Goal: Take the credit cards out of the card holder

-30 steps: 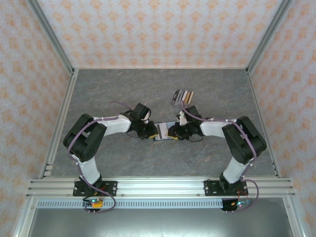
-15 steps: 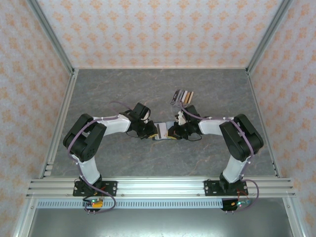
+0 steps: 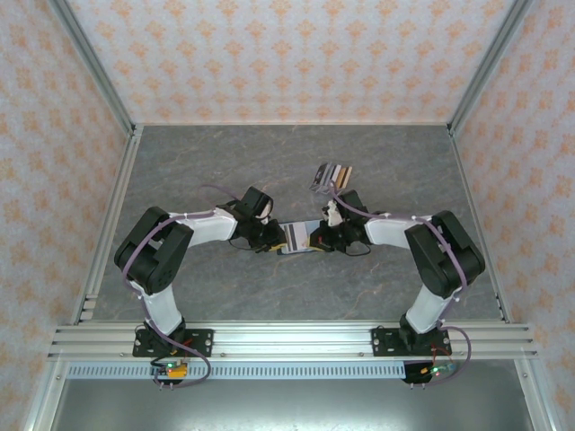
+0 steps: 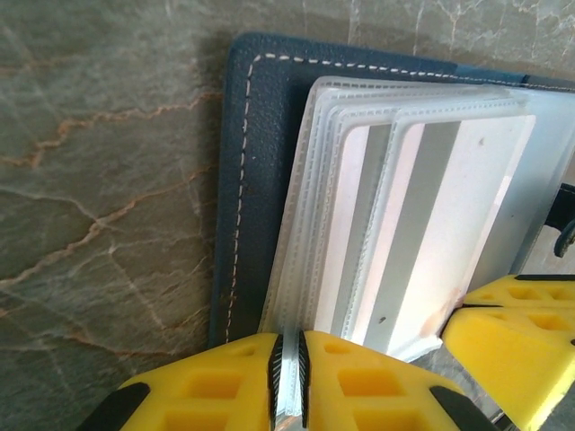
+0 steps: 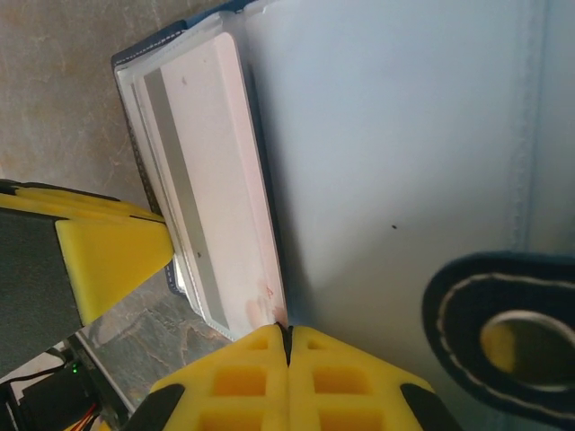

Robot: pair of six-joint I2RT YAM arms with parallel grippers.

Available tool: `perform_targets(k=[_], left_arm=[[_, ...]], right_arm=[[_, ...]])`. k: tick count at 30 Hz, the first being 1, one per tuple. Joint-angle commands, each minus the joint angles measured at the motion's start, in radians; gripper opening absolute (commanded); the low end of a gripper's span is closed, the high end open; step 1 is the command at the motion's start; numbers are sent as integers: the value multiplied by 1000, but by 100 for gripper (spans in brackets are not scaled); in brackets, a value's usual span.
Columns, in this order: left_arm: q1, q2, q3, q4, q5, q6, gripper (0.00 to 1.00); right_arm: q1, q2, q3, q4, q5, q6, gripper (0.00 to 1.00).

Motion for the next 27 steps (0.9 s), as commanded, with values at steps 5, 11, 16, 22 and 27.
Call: perform_targets(k=[5, 11, 16, 22, 27], left_arm=[[17, -26, -13, -68, -31, 28, 17], [14, -95, 10, -51, 6, 38, 17], [-7, -100, 44, -34, 18, 35, 17], [-16, -19, 83, -5, 28, 13, 16], [-26, 23, 121, -8, 28, 27, 15]], right_arm=[[-7, -45, -17, -57, 92, -25, 3], [-7, -40, -14, -38, 65, -17, 3], [-7, -23, -2, -17, 41, -5, 4], [-7, -16, -1, -10, 42, 1, 4], [-7, -16, -10, -1, 43, 6, 4]])
